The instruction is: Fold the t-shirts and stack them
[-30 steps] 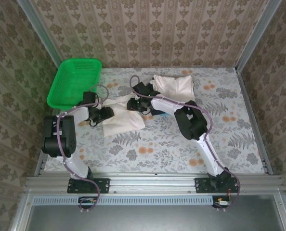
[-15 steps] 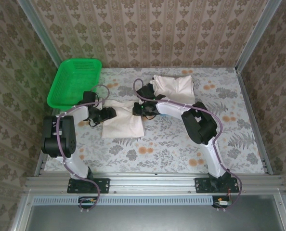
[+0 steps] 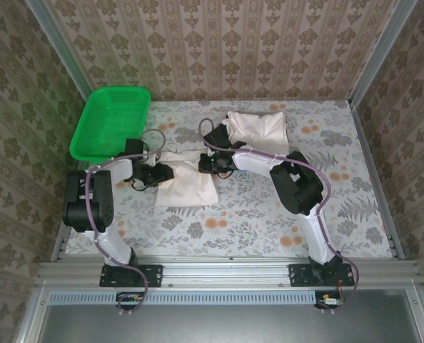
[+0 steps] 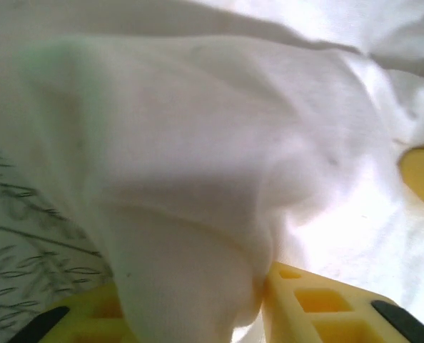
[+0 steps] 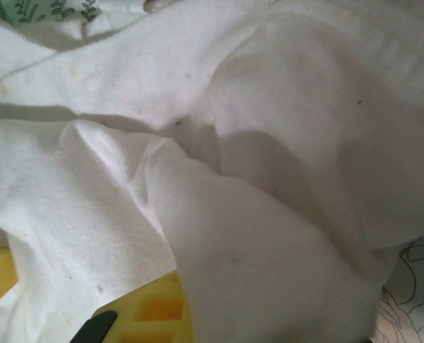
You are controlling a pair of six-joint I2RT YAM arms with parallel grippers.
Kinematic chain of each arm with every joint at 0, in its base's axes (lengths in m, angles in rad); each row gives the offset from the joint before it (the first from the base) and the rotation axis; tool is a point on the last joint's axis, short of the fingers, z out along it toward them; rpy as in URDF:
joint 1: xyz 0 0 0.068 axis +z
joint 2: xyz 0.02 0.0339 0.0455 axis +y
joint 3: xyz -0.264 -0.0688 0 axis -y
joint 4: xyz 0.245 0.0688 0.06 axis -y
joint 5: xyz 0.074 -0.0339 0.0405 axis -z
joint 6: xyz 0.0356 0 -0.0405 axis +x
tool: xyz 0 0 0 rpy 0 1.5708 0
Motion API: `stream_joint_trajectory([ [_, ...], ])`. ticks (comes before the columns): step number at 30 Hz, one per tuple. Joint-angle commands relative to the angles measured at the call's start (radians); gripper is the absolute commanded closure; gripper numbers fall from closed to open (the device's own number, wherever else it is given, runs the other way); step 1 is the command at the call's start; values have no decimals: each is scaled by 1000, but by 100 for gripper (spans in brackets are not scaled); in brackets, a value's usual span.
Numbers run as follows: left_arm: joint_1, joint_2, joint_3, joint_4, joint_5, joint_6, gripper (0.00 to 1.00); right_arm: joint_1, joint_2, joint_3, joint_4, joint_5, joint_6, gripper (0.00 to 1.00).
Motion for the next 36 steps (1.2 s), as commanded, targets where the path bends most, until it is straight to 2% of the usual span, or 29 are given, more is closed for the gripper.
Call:
stream_joint_trajectory([
  [1, -6, 19, 2, 22, 107, 5, 74, 0, -55, 34, -7, -11, -33, 100],
  [8, 14, -42, 13, -1, 112, -14, 99, -9, -94, 28, -17, -24, -46, 100],
  [15, -10, -288, 138, -86, 89, -42, 100, -15, -234, 122, -129, -11, -118, 100],
  [19, -69, -308, 293, -90, 72, -71, 100, -50, -297, 229, -204, -7, -167, 100],
  [23, -156, -206, 498, -92, 50, -79, 100, -141, -336, 312, -237, -20, -196, 100],
  [25, -204, -116, 625, -98, 47, -76, 100, -218, -326, 361, -295, -61, -197, 100],
  [26, -224, -68, 682, -110, 13, -79, 100, -248, -324, 375, -311, -66, -203, 100],
  [28, -270, 43, 816, -143, 18, -79, 100, -318, -319, 383, -342, -52, -222, 100],
  [33, -351, 282, 1059, -195, 25, -104, 100, -496, -303, 283, -316, -125, -214, 100],
  [36, -403, 380, 1122, -196, 19, -124, 100, -580, -267, 208, -267, -168, -229, 100],
])
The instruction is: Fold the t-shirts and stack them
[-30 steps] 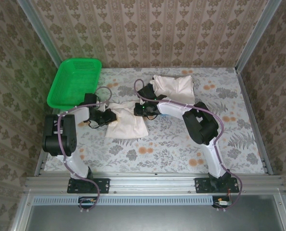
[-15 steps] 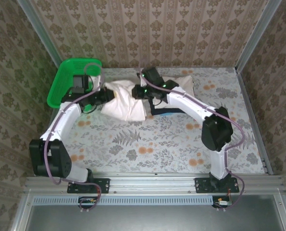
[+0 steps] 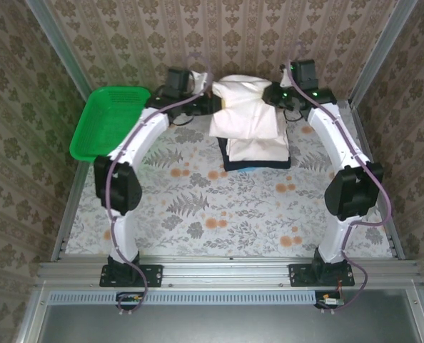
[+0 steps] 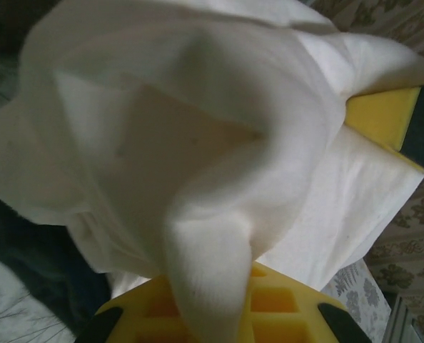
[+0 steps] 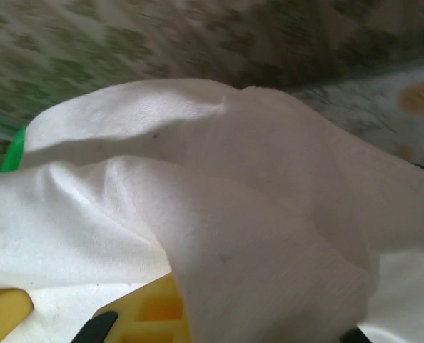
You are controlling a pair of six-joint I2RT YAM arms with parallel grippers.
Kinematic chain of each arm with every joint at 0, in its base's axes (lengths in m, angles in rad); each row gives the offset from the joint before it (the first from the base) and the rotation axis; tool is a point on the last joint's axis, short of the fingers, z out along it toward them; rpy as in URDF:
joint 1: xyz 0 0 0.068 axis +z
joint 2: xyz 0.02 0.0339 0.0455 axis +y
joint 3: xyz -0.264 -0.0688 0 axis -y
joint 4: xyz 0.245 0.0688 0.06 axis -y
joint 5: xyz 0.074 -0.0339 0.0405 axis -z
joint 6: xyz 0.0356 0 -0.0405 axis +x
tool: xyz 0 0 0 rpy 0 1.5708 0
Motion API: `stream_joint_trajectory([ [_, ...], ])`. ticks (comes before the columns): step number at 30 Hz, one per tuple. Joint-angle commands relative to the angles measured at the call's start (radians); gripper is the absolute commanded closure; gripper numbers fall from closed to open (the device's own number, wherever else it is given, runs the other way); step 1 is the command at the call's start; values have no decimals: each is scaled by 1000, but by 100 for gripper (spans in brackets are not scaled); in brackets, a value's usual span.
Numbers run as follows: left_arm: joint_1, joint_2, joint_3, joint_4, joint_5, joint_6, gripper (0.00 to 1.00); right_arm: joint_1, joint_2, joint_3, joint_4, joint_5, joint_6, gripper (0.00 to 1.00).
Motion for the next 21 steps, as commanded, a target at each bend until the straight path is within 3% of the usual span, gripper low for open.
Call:
stream_joint_trajectory([
  [1, -34, 75, 76, -62, 4, -42, 100, -67, 70, -60, 24, -91, -26, 100],
  [4, -43, 139, 113, -79, -10, -56, 100, -125, 173, -23, 25, -203, -29, 100],
  [8, -43, 180, 122, -95, -33, -67, 100, -159, 251, 38, -15, -216, -58, 100],
  [11, -38, 199, 139, -139, -66, -47, 88, -163, 269, 48, -18, -228, -77, 93],
  [14, -27, 206, 135, -153, -79, -40, 63, -164, 269, 68, -55, -199, -99, 77],
  [15, -22, 206, 132, -157, -84, -38, 52, -163, 259, 66, -60, -189, -103, 76],
  [21, 3, 167, 112, -187, -136, -1, 44, -158, 110, 2, -73, -9, -131, 58],
])
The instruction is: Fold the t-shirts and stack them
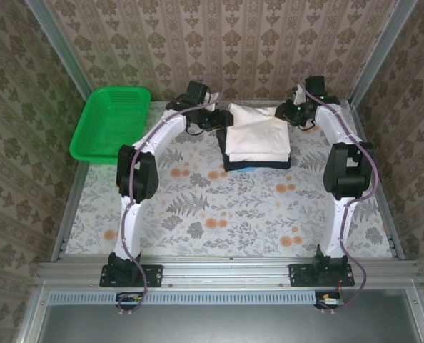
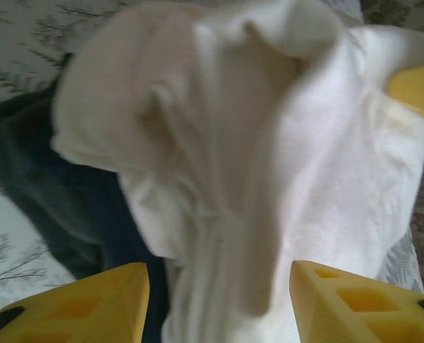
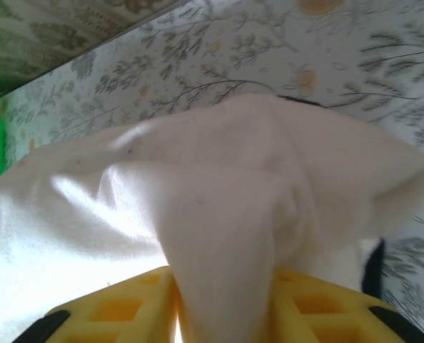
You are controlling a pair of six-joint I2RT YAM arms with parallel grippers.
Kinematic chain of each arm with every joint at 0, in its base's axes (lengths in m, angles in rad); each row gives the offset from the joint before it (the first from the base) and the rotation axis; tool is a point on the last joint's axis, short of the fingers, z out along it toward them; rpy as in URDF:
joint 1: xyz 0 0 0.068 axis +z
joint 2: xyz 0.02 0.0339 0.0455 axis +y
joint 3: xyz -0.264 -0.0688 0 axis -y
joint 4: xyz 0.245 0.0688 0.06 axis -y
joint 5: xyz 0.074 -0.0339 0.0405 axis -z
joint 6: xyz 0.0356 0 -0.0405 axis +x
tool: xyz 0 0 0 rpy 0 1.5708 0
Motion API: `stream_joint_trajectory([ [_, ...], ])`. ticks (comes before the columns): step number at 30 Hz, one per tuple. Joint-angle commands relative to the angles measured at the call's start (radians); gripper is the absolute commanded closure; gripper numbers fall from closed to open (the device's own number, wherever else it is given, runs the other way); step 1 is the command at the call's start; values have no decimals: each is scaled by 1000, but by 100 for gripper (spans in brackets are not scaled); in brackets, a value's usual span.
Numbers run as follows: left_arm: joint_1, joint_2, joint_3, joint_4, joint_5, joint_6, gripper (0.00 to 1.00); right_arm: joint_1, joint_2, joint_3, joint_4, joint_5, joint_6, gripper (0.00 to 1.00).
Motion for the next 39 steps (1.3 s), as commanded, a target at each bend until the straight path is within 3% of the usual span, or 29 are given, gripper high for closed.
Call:
stream_joint_trajectory([
  [1, 14, -46, 15, -57, -66, 46, 44, 0, -158, -41, -23, 153, -31, 58],
  [6, -8, -12, 127, -112, -181, 131, 41, 54, -302, -209, 25, 289, -30, 55],
  [9, -22, 66, 239, -111, -179, 163, 41, 129, -363, -344, 140, 314, -14, 52],
  [14, -29, 174, 333, -40, -220, 204, 34, 208, -335, -430, 224, 311, -8, 52],
  [19, 14, 313, 451, -121, -207, 181, 41, 207, -325, -478, 222, 349, -10, 48],
  [28, 52, 205, 350, -85, -223, 184, 41, 261, -423, -511, 216, 402, -51, 32],
  [31, 52, 137, 294, -52, -207, 179, 39, 363, -455, -524, 240, 494, -70, 25],
  [35, 70, 30, 195, -49, -231, 189, 37, 520, -429, -512, 286, 689, -148, 3],
  [39, 145, -189, -145, 66, -251, 159, 30, 627, -308, -451, 312, 787, -190, 0],
])
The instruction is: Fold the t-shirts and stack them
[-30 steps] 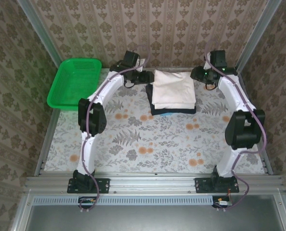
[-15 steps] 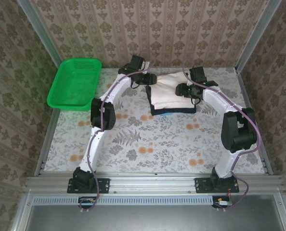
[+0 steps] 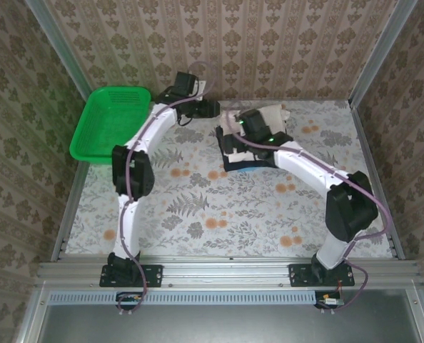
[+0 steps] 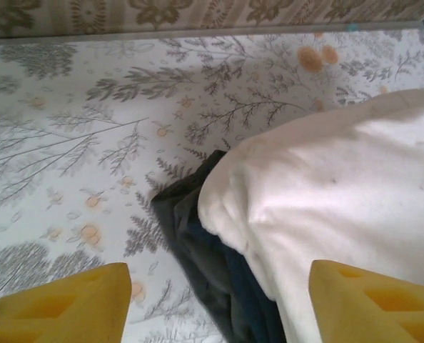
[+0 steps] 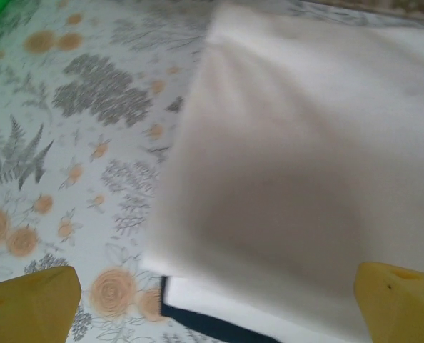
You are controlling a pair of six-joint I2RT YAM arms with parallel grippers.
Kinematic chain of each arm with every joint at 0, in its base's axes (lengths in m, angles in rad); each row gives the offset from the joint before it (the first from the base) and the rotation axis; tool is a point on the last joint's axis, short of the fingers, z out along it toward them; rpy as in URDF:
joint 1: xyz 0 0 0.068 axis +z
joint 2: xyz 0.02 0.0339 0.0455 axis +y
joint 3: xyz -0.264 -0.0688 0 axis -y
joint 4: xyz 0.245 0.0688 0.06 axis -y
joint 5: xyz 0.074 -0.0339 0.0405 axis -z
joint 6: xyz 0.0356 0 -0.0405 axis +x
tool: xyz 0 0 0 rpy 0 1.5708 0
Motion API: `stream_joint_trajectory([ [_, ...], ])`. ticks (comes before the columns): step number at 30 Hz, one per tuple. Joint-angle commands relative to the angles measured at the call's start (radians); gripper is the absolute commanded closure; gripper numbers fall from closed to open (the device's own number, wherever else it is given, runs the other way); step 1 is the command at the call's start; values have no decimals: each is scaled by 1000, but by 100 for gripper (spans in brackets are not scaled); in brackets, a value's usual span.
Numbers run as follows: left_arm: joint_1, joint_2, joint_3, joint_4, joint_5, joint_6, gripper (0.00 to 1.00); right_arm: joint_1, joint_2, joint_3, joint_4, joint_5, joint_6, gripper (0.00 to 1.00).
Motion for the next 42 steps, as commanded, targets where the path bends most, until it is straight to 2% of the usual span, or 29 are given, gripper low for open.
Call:
stream_joint_trajectory([
  [1, 100, -218, -285, 129, -19, -32, 27, 63, 123, 78, 20, 209, -76, 0],
  [3, 169, -374, -527, 251, -1, -78, 19, 117, 218, 160, 1, 349, -130, 0],
  [5, 235, -519, -730, 328, -8, -111, 1, 167, 326, 259, -33, 516, -170, 0],
  [7, 285, -648, -892, 362, -32, -118, 0, 195, 445, 374, -91, 661, -198, 0],
  [10, 317, -769, -1021, 335, -66, -91, 0, 219, 569, 513, -154, 846, -221, 0],
  [17, 342, -880, -1205, 359, -106, -73, 0, 242, 677, 575, -134, 1040, -278, 0],
  [22, 345, -845, -1215, 363, -102, -56, 0, 228, 731, 597, -180, 1125, -279, 0],
  [30, 347, -797, -1207, 384, -68, -52, 0, 189, 746, 577, -301, 1075, -170, 0],
  [36, 347, -777, -1189, 389, -69, -52, 0, 85, 703, 496, -294, 1048, -179, 0],
  [40, 346, -752, -1165, 389, -58, -53, 0, 0, 644, 382, -108, 981, -376, 0],
  [42, 345, -744, -1160, 391, -49, -55, 0, -61, 629, 403, -197, 927, -337, 0],
])
